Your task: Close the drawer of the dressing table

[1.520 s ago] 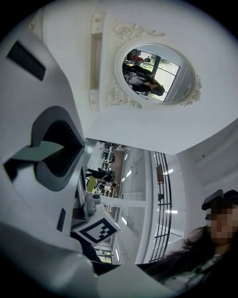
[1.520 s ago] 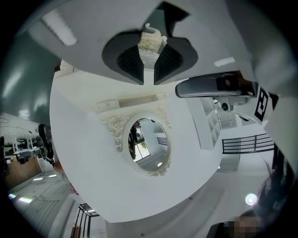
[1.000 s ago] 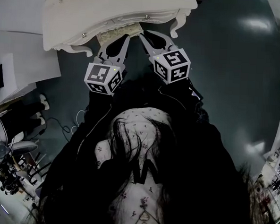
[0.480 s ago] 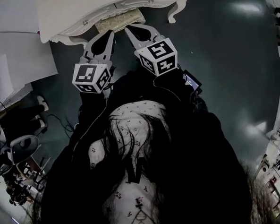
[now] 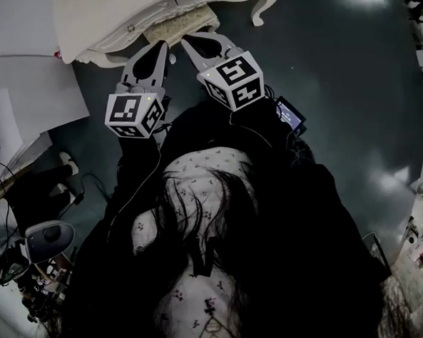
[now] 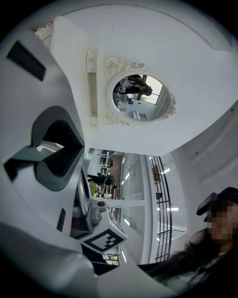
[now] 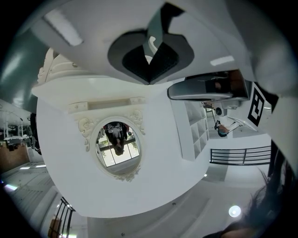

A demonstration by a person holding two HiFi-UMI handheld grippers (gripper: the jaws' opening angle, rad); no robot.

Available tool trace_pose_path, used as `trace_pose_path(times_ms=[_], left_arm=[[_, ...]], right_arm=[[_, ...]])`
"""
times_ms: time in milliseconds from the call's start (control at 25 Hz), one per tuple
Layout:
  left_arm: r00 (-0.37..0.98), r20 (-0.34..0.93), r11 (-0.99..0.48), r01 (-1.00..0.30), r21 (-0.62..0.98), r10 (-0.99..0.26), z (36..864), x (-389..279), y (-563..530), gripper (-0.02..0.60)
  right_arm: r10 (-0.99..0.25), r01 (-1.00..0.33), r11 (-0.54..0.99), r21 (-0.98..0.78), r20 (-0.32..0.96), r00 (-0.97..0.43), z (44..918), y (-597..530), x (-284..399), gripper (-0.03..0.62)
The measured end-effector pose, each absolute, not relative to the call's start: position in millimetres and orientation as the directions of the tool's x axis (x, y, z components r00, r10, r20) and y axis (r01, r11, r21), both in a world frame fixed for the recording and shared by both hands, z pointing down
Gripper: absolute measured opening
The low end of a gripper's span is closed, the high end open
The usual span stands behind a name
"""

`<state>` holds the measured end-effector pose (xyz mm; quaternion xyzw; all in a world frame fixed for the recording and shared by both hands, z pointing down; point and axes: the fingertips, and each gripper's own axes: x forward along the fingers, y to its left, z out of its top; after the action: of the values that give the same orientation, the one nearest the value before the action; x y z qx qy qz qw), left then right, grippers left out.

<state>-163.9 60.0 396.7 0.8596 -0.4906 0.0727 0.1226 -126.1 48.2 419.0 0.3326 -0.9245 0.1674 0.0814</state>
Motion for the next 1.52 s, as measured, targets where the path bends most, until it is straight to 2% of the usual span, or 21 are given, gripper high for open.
trace_pose_path(times_ms=[1520], left_arm=[[0.513,0.224,-0.499,-0.858,0.12,-0.829,394.9,-155.0,77.3,0.0]], right_arm=[[-0.591,-0.646,0.728,-0.23,0.265,-0.762,422.7,58.7,-119.9,0.008]])
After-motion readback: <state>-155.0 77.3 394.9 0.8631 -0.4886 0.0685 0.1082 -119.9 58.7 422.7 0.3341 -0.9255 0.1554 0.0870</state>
